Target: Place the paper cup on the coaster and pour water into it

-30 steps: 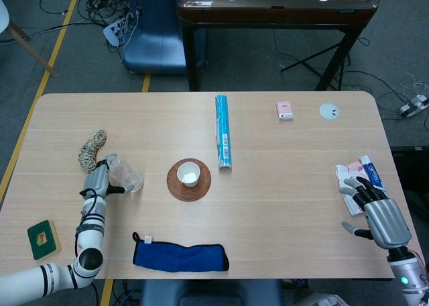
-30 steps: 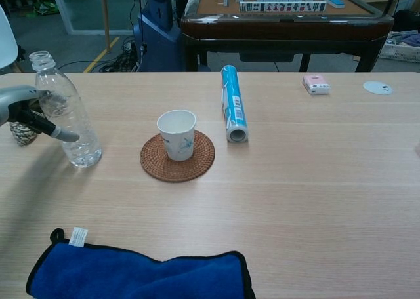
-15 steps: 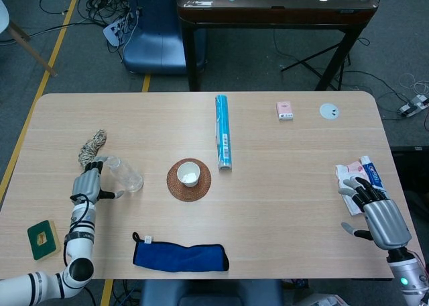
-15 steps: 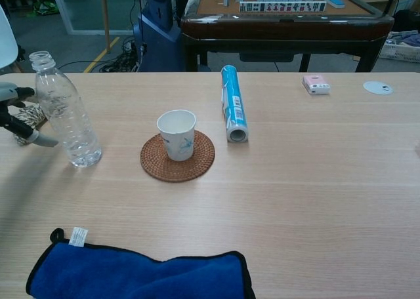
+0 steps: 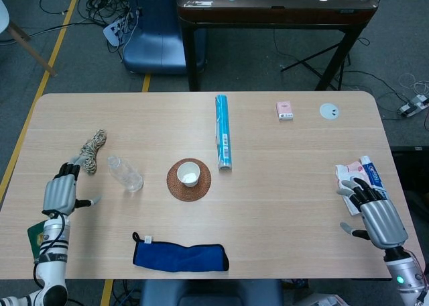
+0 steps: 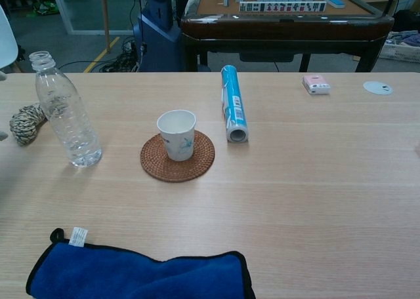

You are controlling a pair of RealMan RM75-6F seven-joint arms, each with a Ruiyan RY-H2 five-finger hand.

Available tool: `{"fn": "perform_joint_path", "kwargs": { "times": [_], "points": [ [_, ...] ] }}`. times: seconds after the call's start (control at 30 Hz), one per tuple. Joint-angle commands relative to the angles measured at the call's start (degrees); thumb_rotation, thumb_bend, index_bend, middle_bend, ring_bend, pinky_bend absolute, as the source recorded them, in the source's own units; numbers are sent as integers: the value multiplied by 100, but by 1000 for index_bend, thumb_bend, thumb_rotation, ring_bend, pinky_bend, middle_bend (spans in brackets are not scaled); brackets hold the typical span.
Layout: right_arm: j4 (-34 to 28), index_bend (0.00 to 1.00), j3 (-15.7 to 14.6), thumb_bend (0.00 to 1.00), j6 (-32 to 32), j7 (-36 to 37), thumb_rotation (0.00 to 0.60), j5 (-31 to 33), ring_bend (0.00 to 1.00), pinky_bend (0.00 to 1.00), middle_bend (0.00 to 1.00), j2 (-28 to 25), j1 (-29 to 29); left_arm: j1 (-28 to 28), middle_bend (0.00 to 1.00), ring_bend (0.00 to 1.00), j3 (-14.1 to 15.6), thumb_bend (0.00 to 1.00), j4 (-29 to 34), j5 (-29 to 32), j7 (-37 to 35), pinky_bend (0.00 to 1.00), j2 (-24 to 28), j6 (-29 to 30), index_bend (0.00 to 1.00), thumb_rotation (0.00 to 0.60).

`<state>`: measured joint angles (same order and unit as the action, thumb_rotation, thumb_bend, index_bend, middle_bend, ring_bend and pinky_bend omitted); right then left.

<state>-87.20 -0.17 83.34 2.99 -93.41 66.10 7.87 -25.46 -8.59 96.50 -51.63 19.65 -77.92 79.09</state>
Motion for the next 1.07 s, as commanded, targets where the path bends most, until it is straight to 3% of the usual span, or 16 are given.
{"fn": "perform_joint_path", "kwargs": {
  "times": [0.03, 0.23, 0.5, 0.63, 1.07],
  "points": [
    [3, 301, 1, 13, -25, -67, 600, 16, 111, 315, 204, 30, 6, 500, 150, 143, 557, 88, -569, -1001, -166, 293, 59, 654, 179, 600],
    [-5, 301, 11, 14, -69, -230, 600, 47, 111, 315, 204, 84, 21, 836, 180, 159, 951, 88, -758, -1626, 1, 326, 175, 927, 194, 600],
    [-42, 301, 70, 13, 78, -273, 600, 97, 111, 315, 204, 54, -40, 1358, 343, 277, 1217, 88, -1191, -2490, -248, 374, -11, 1529, 348, 600],
    [-53, 301, 105, 14, 150, -282, 600, 125, 111, 315, 204, 34, -71, 1483, 388, 308, 1255, 88, -1172, -2587, -212, 376, 21, 1477, 396, 600],
    [-60, 301, 63, 13, 281, -238, 600, 26, 111, 315, 204, -1, -147, 1640, 408, 318, 1137, 88, -1261, -2955, -9, 380, 35, 1380, 399, 600]
  ]
}}
